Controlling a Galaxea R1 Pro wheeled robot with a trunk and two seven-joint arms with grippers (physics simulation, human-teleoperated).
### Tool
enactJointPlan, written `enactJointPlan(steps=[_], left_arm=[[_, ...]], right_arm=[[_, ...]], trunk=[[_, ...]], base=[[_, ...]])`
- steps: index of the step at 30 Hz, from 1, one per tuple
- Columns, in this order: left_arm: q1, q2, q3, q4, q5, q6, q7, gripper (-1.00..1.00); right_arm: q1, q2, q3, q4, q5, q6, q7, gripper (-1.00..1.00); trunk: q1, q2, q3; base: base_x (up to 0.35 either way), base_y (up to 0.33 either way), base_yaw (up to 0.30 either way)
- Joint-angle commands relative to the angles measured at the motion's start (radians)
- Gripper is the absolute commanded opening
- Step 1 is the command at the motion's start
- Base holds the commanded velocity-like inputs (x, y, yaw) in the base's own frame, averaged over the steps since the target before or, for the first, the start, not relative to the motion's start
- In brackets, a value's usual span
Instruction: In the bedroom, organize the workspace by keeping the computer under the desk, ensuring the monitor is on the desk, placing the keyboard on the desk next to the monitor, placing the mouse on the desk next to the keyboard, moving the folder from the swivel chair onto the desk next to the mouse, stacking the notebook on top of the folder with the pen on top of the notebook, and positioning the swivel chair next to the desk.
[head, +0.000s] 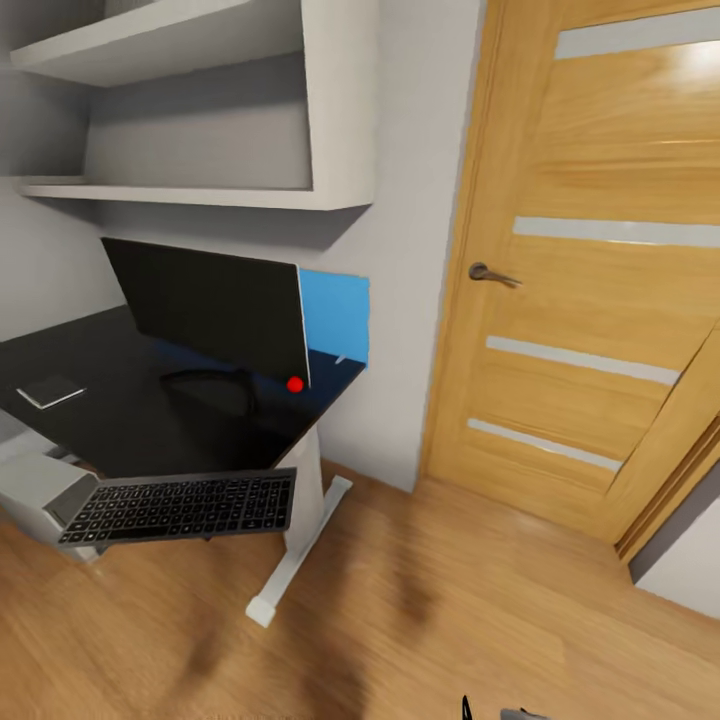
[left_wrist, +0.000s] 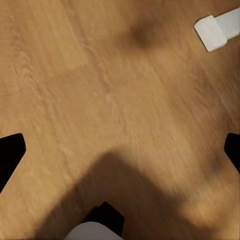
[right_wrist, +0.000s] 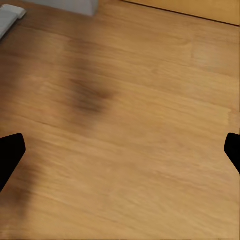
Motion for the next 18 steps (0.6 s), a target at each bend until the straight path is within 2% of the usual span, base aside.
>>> enactJointPlan(steps=[1,7,16,18], left_arm=[[0.000,0.000,-0.005,-0.002,0.011,-0.002,-0.002,1.00],[0.000,-0.002,-0.003,-0.002,0.015,-0.005,0.004,1.00],[0.000,-0.048,-0.008,-0.002,0.012,-0.003,-0.007,1.00],[0.000,-0.050,-0.008,-0.002,0.008,-0.002,-0.007,1.00]], right_arm=[[-0.001,-0.001,0.009,0.000,-0.004,-0.002,-0.006,1.00],[-0.001,-0.001,0.011,0.001,-0.001,-0.003,-0.005,1.00],[-0.001,-0.001,0.012,0.001,0.000,-0.003,-0.005,1.00],[-0.001,-0.001,0.012,0.001,-0.001,-0.003,-0.005,1.00]], trunk=[[0.000,0.000,-0.001],[0.000,0.000,-0.001],[0.000,0.000,-0.001],[0.000,0.000,-0.001]], base=[[0.000,0.000,0.288],[0.000,0.000,0.288],[0.000,0.000,0.287],[0.000,0.000,0.287]])
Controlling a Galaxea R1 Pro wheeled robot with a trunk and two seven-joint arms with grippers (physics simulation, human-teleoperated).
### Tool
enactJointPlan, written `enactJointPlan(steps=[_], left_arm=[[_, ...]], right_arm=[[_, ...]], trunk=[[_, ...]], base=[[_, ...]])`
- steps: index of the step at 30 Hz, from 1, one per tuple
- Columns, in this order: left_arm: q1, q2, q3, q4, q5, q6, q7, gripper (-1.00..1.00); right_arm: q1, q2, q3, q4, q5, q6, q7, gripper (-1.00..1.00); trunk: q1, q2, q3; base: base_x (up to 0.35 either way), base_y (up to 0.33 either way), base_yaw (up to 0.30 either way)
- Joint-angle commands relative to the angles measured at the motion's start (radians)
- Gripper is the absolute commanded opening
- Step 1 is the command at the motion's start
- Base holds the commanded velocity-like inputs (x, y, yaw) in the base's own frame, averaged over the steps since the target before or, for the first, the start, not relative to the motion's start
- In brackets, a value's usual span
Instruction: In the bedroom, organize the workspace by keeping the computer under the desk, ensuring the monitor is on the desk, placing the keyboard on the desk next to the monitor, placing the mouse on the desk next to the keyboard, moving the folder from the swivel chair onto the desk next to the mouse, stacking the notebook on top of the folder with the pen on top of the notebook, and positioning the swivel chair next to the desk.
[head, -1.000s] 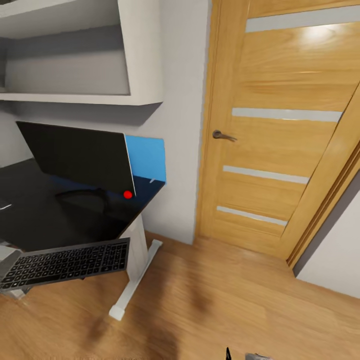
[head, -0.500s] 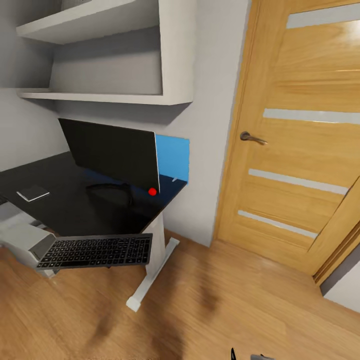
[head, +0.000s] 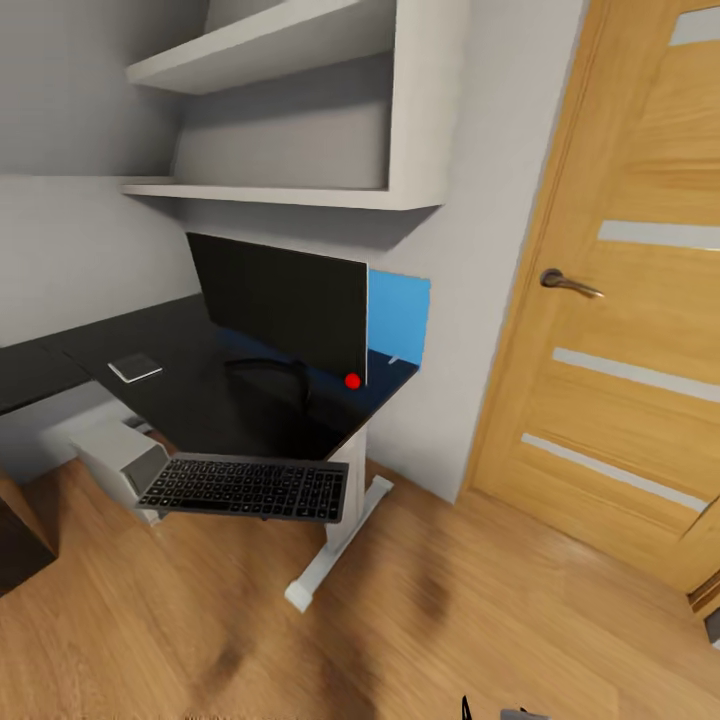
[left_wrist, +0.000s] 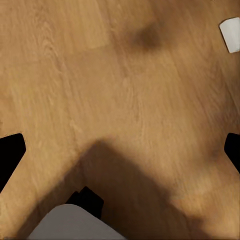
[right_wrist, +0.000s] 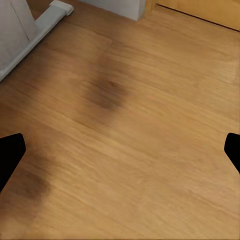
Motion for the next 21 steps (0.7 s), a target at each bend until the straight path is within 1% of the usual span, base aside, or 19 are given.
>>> enactJointPlan(steps=[1,7,10,13,16,17,18,19,21], left_arm=[[0.000,0.000,-0.005,-0.002,0.004,-0.001,-0.004,1.00],[0.000,-0.002,-0.005,-0.002,-0.038,0.000,-0.003,1.00],[0.000,0.000,-0.004,-0.002,-0.078,0.002,-0.001,1.00],[0.000,0.000,-0.002,-0.002,-0.080,0.001,0.003,1.00],[0.000,0.001,0.008,-0.001,-0.077,-0.001,0.009,1.00],[0.000,0.001,0.023,0.000,-0.071,-0.004,0.029,1.00],[0.000,0.003,0.046,0.000,-0.063,-0.008,0.104,1.00],[0.000,0.005,0.051,0.000,-0.061,-0.008,0.130,1.00],[0.000,0.005,0.053,0.000,-0.064,-0.007,0.157,1.00]], right_arm=[[0.000,0.000,0.009,0.000,-0.005,-0.002,-0.006,1.00],[0.000,0.001,0.009,0.000,-0.009,-0.002,-0.006,1.00],[0.000,-0.003,0.006,0.000,-0.009,-0.002,-0.006,1.00],[0.000,-0.002,0.007,0.001,-0.009,-0.002,-0.006,1.00],[0.000,-0.002,0.007,0.001,-0.009,-0.002,-0.006,1.00],[0.000,-0.002,0.007,0.001,-0.009,-0.002,-0.006,1.00],[0.000,-0.002,0.007,0.001,-0.009,-0.002,-0.006,1.00],[0.000,-0.002,0.007,0.001,-0.009,-0.002,-0.006,1.00],[0.000,-0.002,0.007,0.001,-0.010,-0.002,-0.006,1.00]], trunk=[[0.000,0.000,-0.001],[0.000,0.000,-0.001],[0.000,0.000,-0.002],[0.000,0.000,-0.004],[0.000,0.000,-0.006],[0.000,0.000,-0.006],[0.000,0.000,-0.007],[0.000,0.000,-0.008],[0.000,0.000,-0.009]], base=[[0.000,0.000,0.287],[0.000,0.000,0.285],[0.000,0.000,0.243],[0.000,0.000,0.217],[0.000,0.000,0.212],[0.000,0.000,0.210],[0.000,0.000,0.209],[0.000,0.000,0.209],[0.000,0.000,0.209]])
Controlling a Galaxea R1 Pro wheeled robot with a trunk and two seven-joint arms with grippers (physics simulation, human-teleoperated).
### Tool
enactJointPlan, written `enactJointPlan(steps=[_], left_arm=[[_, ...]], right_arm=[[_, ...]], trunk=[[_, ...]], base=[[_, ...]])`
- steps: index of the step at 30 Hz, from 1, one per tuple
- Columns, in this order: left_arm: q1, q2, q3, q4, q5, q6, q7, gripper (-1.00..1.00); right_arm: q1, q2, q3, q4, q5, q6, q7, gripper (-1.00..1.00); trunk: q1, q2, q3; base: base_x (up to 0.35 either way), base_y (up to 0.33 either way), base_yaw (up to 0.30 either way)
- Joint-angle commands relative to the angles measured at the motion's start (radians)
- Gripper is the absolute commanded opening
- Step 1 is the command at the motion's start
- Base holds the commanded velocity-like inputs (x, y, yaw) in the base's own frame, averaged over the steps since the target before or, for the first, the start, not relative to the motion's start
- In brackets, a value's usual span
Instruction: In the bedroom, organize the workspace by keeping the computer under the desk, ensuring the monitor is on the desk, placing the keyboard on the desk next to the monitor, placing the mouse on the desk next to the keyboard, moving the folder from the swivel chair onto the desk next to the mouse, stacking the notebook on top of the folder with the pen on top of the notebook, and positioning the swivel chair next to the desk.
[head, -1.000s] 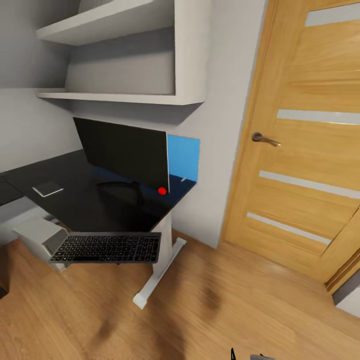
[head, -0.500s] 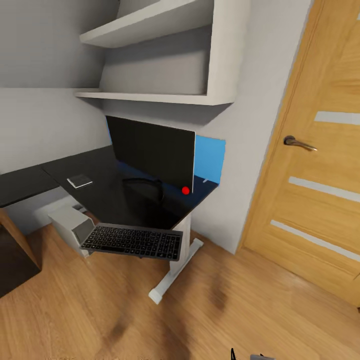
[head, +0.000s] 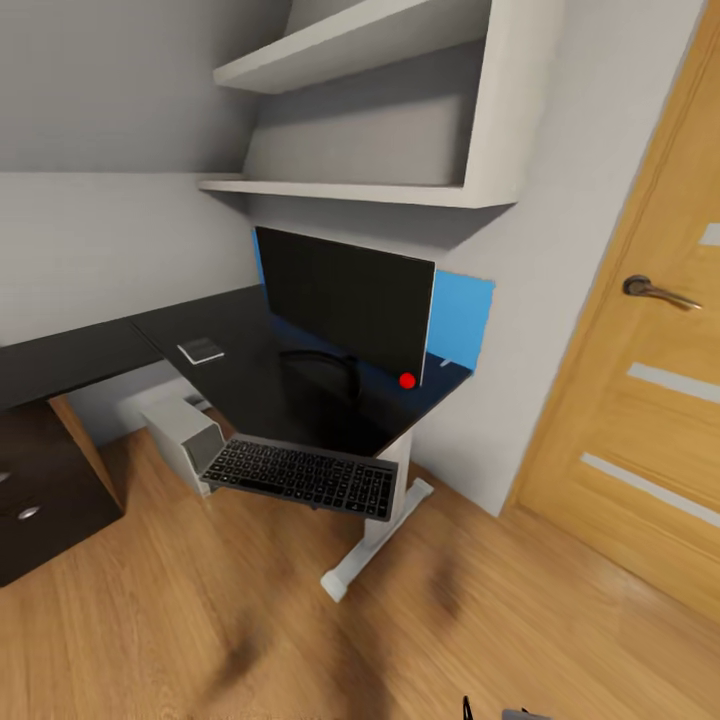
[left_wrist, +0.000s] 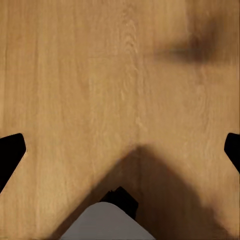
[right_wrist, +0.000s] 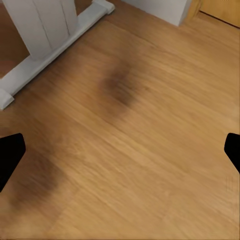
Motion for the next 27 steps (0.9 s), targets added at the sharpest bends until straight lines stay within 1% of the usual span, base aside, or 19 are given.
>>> enactJointPlan(steps=[1,6,15,19,21,23,24,27], left_arm=[[0.000,0.001,-0.009,-0.004,0.000,-0.003,0.014,1.00],[0.000,0.001,-0.015,-0.004,-0.004,-0.002,0.027,1.00],[0.000,0.011,-0.020,0.013,-0.006,0.002,0.029,1.00],[0.000,0.013,-0.022,0.017,-0.029,0.003,0.029,1.00],[0.000,0.014,-0.022,0.019,-0.053,0.003,0.029,1.00],[0.000,0.014,-0.023,0.019,-0.092,0.004,0.030,1.00],[0.000,0.014,-0.023,0.020,-0.125,0.004,0.030,1.00],[0.000,0.014,-0.023,0.021,-0.136,0.004,0.030,1.00]], right_arm=[[-0.001,0.000,0.009,0.000,-0.005,-0.002,-0.006,1.00],[-0.001,0.000,0.009,-0.001,-0.004,-0.002,-0.006,1.00],[-0.001,0.001,0.009,0.000,-0.003,-0.002,-0.007,1.00],[-0.001,0.001,0.009,0.000,-0.002,-0.003,-0.007,1.00],[-0.001,0.001,0.009,0.000,-0.001,-0.003,-0.007,1.00],[-0.001,0.002,0.010,0.000,0.002,-0.004,-0.007,1.00],[-0.001,0.002,0.014,0.001,0.004,-0.004,-0.006,1.00],[-0.001,0.003,0.018,0.001,0.006,-0.004,-0.006,1.00]], trunk=[[0.000,0.000,-0.002],[0.000,0.000,-0.005],[0.000,0.000,-0.010],[0.000,0.000,-0.012],[0.000,0.000,-0.013],[0.000,0.000,-0.015],[0.000,0.000,-0.015],[0.000,0.000,-0.017]], base=[[0.000,0.000,0.209],[0.000,0.000,0.209],[0.000,-0.001,0.189],[0.000,-0.102,0.231],[0.000,-0.229,0.243],[0.000,-0.291,0.248],[0.000,-0.333,0.251],[0.000,-0.340,0.252]])
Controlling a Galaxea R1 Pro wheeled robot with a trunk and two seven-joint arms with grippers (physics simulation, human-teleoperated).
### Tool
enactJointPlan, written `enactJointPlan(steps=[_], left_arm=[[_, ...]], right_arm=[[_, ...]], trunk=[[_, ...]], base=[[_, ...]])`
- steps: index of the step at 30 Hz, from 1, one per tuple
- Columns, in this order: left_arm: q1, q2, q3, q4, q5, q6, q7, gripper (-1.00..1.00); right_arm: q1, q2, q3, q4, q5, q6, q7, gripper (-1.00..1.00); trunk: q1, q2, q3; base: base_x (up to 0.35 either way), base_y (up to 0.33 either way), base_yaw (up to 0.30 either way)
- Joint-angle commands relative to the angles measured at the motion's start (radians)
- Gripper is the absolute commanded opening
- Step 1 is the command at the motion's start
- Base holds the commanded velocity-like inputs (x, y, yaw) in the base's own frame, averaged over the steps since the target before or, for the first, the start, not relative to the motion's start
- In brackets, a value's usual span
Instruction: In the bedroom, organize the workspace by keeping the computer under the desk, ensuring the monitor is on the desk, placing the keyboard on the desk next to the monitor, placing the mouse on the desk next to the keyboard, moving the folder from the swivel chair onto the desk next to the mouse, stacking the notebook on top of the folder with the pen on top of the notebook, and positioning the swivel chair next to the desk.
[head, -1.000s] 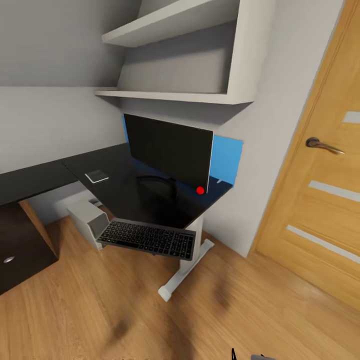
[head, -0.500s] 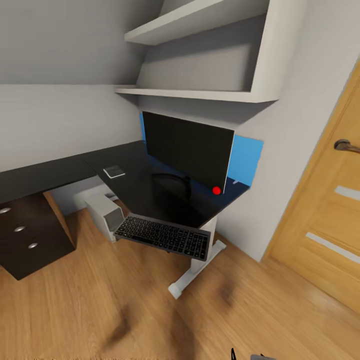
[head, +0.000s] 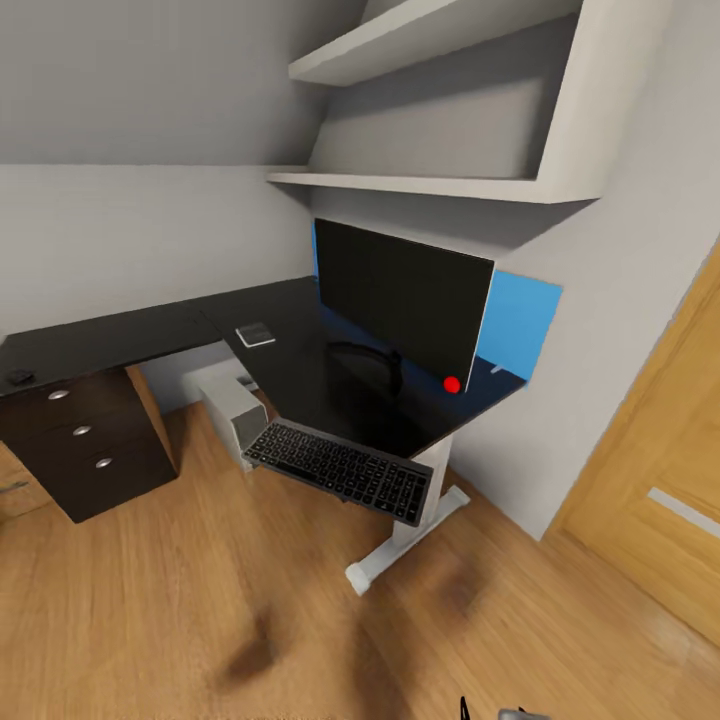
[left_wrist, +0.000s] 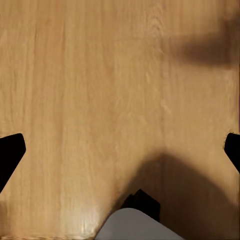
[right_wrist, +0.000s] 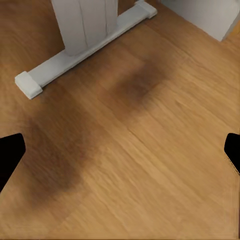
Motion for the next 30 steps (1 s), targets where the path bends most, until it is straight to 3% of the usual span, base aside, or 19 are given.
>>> enactJointPlan(steps=[1,8,16,30], left_arm=[[0.000,0.001,-0.008,-0.003,-0.001,-0.003,0.010,1.00],[0.000,0.001,-0.008,-0.004,-0.005,-0.003,0.010,1.00],[0.000,-0.005,-0.010,-0.005,-0.011,-0.007,0.010,1.00],[0.000,-0.001,-0.006,-0.006,-0.010,-0.043,0.011,1.00]], right_arm=[[0.000,0.000,0.009,0.000,-0.005,-0.002,-0.006,1.00],[0.000,0.000,0.012,0.000,-0.003,-0.002,-0.002,1.00],[0.000,-0.003,0.010,0.000,0.017,-0.002,-0.001,1.00],[0.000,-0.006,0.005,-0.010,0.018,-0.005,0.000,1.00]], trunk=[[0.000,0.000,-0.002],[0.000,0.000,-0.006],[0.000,0.000,-0.007],[0.054,-0.098,-0.051]], base=[[0.000,-0.342,0.252],[0.000,-0.292,0.243],[0.000,-0.058,0.057],[0.000,0.000,0.000]])
